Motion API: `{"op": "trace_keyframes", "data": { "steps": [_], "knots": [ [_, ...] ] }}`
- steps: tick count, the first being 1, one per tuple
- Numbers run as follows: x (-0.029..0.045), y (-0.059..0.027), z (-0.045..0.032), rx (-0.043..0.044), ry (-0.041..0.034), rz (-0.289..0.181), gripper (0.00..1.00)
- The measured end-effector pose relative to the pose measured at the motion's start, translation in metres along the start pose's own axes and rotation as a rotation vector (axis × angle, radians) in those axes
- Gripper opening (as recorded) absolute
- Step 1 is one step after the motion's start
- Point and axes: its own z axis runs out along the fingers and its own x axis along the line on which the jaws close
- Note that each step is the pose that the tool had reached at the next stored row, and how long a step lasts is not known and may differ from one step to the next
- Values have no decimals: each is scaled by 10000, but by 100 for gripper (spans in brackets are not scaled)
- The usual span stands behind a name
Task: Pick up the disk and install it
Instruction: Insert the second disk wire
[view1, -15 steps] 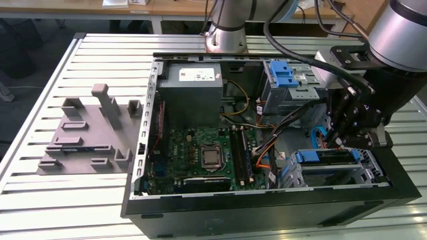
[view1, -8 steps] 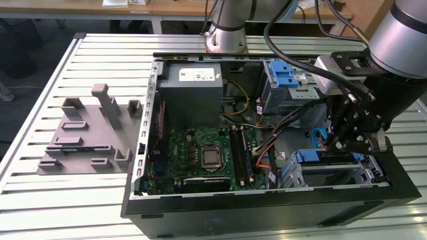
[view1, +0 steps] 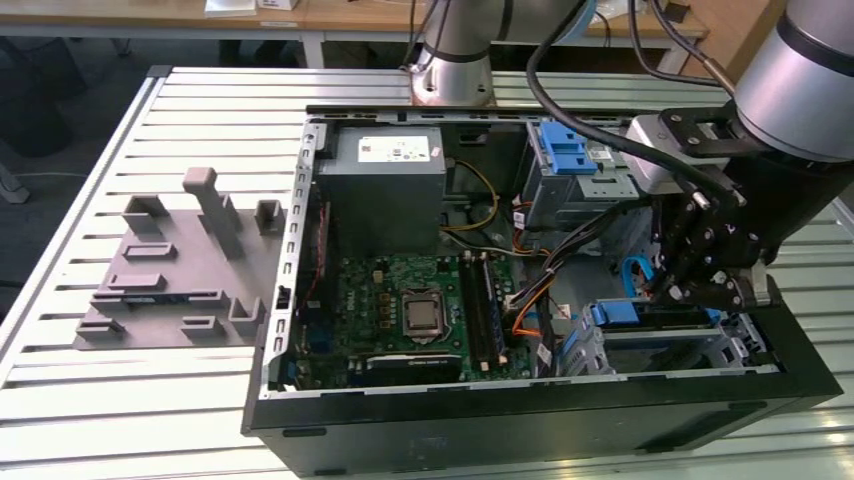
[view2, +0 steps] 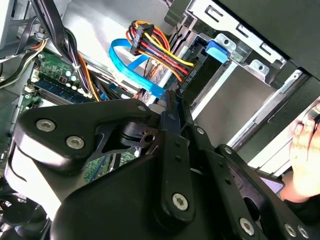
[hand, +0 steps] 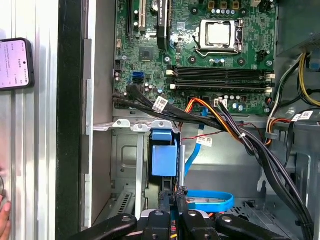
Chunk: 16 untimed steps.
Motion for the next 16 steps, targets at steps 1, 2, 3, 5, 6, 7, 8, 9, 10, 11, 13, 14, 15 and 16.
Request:
{"op": "trace_keyframes", "data": {
  "steps": [1, 2, 3, 5, 6, 7, 8, 9, 10, 11, 13, 14, 15, 16],
  "knots": [
    [0, 0, 3, 0, -1, 0, 16],
    [0, 0, 6, 0, -1, 0, 16],
    [0, 0, 10, 1, -3, 0, 16],
    [0, 0, 15, 1, -4, 1, 16],
    [1, -2, 17, 1, -5, 0, 16],
    [1, -4, 19, 1, -10, 0, 16],
    [1, -5, 21, 1, -18, 1, 16],
    [1, -6, 23, 1, -26, 1, 16],
    [1, -7, 25, 1, -35, 1, 16],
    [2, -7, 27, 1, -43, 1, 16],
    [3, -10, 31, 1, -54, 1, 16],
    [4, -11, 34, 2, -60, 1, 16],
    [6, -12, 37, 1, -65, 2, 16],
    [9, -13, 39, 1, -68, 2, 16]
  ]
}}
